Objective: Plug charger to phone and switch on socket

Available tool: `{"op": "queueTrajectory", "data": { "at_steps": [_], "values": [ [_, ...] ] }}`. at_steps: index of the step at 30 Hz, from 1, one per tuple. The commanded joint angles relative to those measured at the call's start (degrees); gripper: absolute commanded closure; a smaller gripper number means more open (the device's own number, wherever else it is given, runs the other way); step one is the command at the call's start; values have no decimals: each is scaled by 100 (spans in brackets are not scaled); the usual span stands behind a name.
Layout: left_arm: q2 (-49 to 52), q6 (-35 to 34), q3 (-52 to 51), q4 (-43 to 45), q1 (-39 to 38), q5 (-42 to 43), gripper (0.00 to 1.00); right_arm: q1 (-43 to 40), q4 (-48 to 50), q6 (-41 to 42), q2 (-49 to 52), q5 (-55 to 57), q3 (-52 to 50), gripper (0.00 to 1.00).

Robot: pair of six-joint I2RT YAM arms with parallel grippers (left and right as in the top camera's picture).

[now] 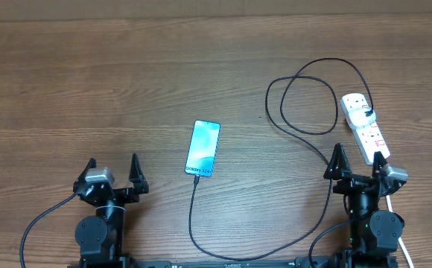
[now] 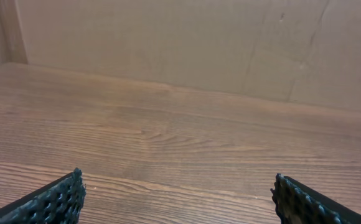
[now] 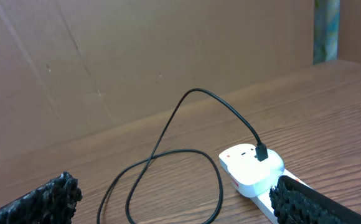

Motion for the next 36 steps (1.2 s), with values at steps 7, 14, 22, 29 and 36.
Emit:
{"op": "queueTrajectory", "data": {
  "at_steps": [7,14,22,29,36],
  "values": [
    [-50,151,-37,15,42,81,0,31,39,-42,-57,-24,-61,0],
    [-50,151,-37,17,42,81,0,31,39,-42,-57,-24,-61,0],
    [-50,485,-37,7,42,-22,0,31,39,-42,-57,-24,-61,0],
    [-50,1180,-37,7,42,-20,0,31,39,-42,-57,-24,-61,0],
    [-50,1180,-37,9,42,-20,0,31,39,-42,-57,-24,-61,0]
  ]
}}
